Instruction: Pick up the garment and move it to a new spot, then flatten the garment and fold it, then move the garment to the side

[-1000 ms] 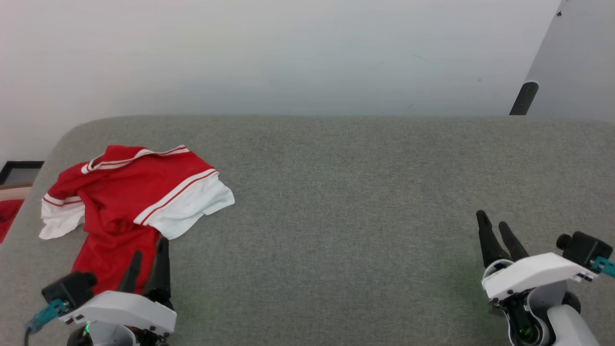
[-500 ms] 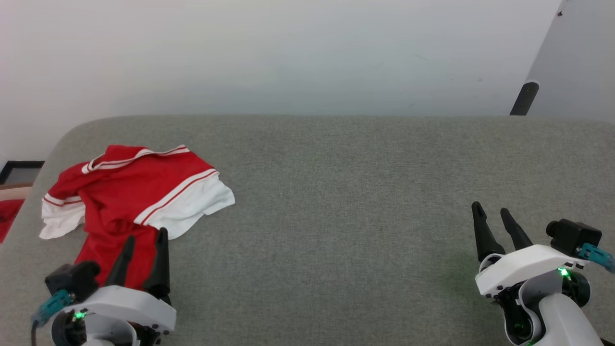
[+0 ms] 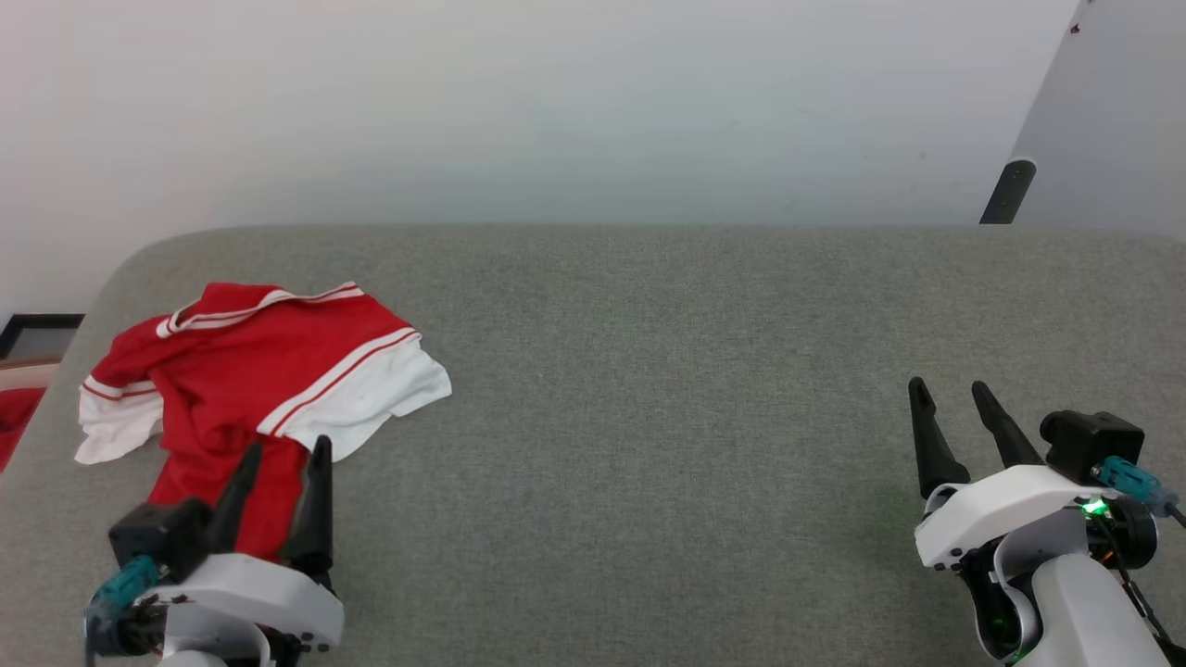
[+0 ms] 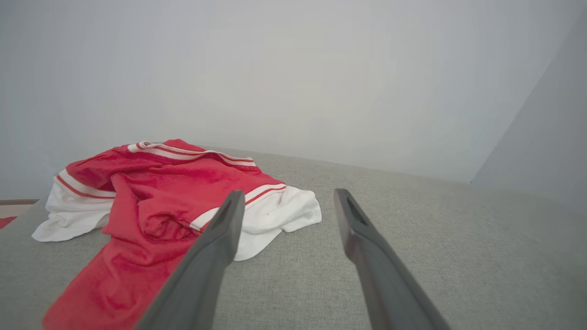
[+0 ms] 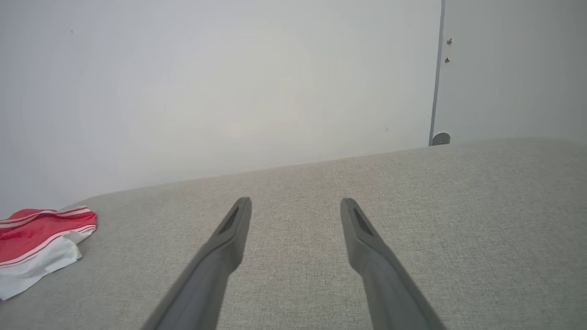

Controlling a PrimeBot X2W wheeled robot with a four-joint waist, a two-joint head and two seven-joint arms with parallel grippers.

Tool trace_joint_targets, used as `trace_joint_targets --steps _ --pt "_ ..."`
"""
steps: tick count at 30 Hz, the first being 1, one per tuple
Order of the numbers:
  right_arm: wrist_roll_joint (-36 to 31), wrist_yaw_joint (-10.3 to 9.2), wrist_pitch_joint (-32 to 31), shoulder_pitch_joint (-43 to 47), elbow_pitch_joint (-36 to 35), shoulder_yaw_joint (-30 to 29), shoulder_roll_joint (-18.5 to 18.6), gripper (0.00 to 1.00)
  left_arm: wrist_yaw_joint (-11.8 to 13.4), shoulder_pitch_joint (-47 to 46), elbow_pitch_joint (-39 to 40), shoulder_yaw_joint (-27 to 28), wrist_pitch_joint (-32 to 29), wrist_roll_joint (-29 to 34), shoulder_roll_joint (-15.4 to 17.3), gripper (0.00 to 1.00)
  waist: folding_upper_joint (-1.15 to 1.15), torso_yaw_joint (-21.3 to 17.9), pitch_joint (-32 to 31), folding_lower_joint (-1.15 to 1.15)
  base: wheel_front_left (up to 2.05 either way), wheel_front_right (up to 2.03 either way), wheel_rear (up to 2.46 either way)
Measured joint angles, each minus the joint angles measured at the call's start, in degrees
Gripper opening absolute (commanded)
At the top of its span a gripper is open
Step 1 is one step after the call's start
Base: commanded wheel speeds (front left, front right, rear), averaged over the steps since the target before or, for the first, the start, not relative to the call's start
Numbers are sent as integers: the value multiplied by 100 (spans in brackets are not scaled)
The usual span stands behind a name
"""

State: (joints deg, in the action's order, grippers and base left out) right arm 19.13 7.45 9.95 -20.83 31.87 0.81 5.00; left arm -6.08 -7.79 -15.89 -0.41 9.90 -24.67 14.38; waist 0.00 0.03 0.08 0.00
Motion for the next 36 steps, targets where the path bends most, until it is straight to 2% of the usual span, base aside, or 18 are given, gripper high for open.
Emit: trace_joint_targets --steps 13,36 --pt "-765 1 165 -14 46 -88 -63 100 -55 58 -12 -18 174 599 26 100 0 -12 -27 0 0 0 0" --pt "-1315 1 420 -54 51 -276 -107 100 -131 -5 -265 -172 425 849 205 100 0 -10 -38 0 0 0 0"
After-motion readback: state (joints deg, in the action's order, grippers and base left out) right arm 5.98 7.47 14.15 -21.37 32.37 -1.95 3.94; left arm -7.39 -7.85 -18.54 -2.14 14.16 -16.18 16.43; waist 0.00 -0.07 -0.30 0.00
